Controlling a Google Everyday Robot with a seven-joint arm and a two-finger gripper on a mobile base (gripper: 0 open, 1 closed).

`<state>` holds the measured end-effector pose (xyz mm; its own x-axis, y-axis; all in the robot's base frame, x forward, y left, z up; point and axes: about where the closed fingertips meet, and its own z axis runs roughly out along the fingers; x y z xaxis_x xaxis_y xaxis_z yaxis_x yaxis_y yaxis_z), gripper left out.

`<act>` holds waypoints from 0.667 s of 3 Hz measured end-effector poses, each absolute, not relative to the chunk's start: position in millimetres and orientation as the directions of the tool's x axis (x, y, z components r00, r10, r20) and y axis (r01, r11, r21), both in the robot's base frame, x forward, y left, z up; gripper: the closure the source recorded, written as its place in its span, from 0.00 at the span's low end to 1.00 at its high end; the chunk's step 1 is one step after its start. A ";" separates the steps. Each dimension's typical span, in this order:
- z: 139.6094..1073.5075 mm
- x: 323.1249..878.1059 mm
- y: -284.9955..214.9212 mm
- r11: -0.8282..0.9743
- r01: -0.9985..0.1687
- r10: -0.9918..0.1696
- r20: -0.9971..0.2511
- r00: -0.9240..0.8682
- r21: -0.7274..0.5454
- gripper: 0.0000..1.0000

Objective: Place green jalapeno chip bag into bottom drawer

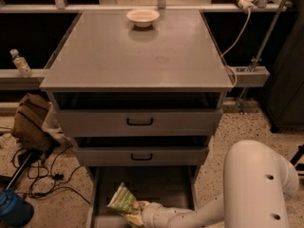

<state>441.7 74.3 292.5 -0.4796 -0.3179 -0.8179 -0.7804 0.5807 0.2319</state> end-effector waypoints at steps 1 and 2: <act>294.2 443.6 74.0 0.582 -0.780 -0.318 -0.819 -0.478 0.230 1.00; 281.9 445.7 74.7 0.596 -0.771 -0.317 -0.816 -0.483 0.225 1.00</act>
Offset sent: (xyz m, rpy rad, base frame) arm 0.0074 0.0002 -0.0354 -0.0266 -0.0009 -0.0498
